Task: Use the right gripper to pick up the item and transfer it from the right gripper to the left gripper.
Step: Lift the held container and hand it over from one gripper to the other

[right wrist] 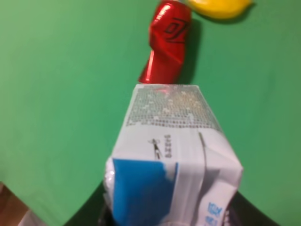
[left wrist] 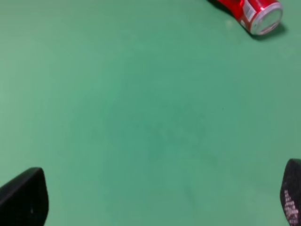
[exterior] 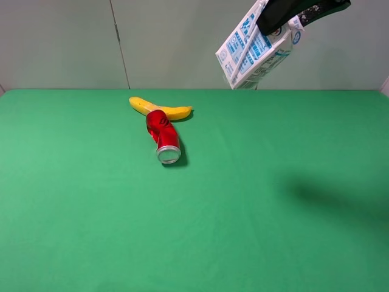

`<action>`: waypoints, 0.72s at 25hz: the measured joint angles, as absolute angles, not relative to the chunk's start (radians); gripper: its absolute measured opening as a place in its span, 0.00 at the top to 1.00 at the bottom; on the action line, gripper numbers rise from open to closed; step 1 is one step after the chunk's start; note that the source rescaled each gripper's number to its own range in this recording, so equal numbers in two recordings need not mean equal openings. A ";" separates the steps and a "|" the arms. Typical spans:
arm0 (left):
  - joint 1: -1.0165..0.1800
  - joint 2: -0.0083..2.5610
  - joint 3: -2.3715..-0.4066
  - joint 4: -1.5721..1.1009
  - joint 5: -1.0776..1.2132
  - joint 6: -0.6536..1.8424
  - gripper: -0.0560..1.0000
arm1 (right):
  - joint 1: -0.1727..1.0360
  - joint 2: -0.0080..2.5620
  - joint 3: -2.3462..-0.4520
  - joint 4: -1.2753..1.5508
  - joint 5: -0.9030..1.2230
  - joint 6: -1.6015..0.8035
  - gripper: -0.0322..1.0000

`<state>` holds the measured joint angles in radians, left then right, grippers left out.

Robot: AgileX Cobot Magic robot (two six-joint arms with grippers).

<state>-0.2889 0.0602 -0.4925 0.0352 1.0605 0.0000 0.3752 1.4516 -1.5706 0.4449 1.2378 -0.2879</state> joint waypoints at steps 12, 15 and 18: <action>-0.289 0.396 -0.532 -0.147 0.861 0.016 0.03 | 0.375 1.452 -1.571 0.535 1.238 -0.421 0.97; -0.289 0.511 -0.532 -0.277 0.762 0.094 0.04 | 0.375 1.452 -1.571 0.542 1.237 -0.437 0.97; -0.289 0.613 -0.532 -0.451 0.664 0.233 0.04 | 0.375 1.452 -1.570 0.549 1.237 -0.452 0.97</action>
<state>-0.2889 0.6133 -0.5317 -0.4512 0.6637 0.2329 0.3752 1.4516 -1.5698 0.5490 1.2370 -0.4523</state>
